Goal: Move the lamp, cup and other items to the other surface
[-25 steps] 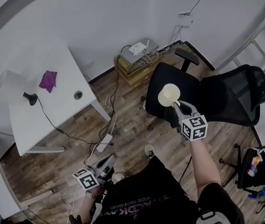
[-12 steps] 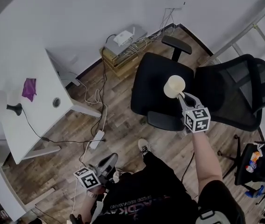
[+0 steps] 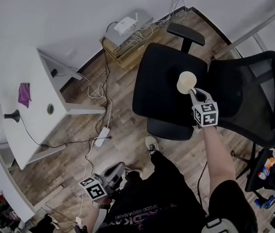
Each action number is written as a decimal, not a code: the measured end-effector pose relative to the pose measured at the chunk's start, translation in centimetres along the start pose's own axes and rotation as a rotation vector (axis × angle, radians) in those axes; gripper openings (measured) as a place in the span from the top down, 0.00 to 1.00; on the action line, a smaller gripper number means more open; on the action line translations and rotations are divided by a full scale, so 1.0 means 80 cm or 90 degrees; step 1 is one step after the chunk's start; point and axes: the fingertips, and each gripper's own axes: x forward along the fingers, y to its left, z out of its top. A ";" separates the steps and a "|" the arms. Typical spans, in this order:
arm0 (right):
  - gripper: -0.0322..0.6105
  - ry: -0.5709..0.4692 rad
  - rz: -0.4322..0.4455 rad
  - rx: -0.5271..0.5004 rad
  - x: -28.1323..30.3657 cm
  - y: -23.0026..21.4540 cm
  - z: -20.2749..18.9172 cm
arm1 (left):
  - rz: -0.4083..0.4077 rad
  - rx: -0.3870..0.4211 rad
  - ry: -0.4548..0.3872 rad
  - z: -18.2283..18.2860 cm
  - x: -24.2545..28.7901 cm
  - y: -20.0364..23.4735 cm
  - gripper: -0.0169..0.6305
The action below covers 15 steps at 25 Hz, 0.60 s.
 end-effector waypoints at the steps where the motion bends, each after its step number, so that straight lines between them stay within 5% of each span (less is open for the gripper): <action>1: 0.87 0.008 0.000 0.005 0.014 -0.005 -0.008 | 0.008 -0.007 0.004 -0.003 0.002 0.003 0.98; 15: 0.87 0.099 -0.002 0.051 0.173 -0.016 -0.081 | 0.116 -0.093 0.023 -0.035 -0.018 0.049 0.98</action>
